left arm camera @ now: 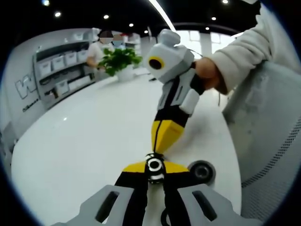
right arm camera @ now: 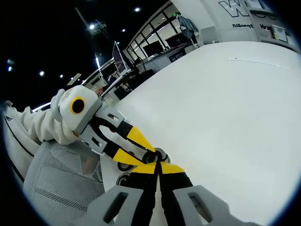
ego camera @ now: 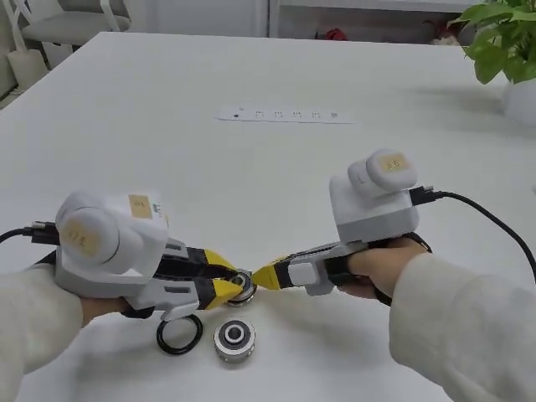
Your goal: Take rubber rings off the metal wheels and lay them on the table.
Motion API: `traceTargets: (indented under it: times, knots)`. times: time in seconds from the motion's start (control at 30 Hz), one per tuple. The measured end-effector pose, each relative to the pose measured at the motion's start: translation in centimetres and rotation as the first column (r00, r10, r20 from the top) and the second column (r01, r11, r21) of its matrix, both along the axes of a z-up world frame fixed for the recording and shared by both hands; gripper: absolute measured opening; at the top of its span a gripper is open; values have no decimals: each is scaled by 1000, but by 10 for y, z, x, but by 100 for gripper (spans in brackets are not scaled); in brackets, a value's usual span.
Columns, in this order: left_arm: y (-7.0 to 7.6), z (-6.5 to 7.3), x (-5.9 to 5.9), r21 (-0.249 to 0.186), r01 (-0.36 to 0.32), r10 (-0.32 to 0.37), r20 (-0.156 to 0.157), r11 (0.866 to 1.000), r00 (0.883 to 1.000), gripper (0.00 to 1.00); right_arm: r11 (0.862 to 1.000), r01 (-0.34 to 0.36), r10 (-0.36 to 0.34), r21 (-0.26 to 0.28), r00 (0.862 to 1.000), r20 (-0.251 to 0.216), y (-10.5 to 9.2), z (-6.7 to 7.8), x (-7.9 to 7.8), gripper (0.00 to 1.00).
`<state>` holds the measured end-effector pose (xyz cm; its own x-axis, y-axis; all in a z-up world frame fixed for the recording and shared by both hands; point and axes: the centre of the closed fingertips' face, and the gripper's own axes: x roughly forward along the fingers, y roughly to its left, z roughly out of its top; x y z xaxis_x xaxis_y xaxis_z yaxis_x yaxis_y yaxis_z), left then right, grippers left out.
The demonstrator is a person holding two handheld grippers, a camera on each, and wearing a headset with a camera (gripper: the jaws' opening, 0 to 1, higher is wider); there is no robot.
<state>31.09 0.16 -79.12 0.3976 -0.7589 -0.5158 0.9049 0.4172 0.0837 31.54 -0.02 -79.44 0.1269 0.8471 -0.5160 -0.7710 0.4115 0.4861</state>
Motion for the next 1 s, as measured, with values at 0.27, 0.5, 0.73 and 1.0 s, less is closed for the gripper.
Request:
traceTargets:
  times: [0.27,0.5,0.73,1.0]
  knots:
    - [0,0,0,-2,-2,2,-1,1000,1000,12,1000,-8,8,6,1000,2,2,2,0,0]
    - [0,0,-1,-2,-3,3,-1,1000,1000,12,1000,-20,20,11,1000,10,5,4,-1,0]
    - [-1,0,-1,-6,-10,10,-6,1000,1000,12,999,-36,35,9,999,24,7,5,-2,0]
    - [0,0,0,-5,-11,11,-8,1000,1000,12,999,-7,6,44,1000,23,8,13,5,0]
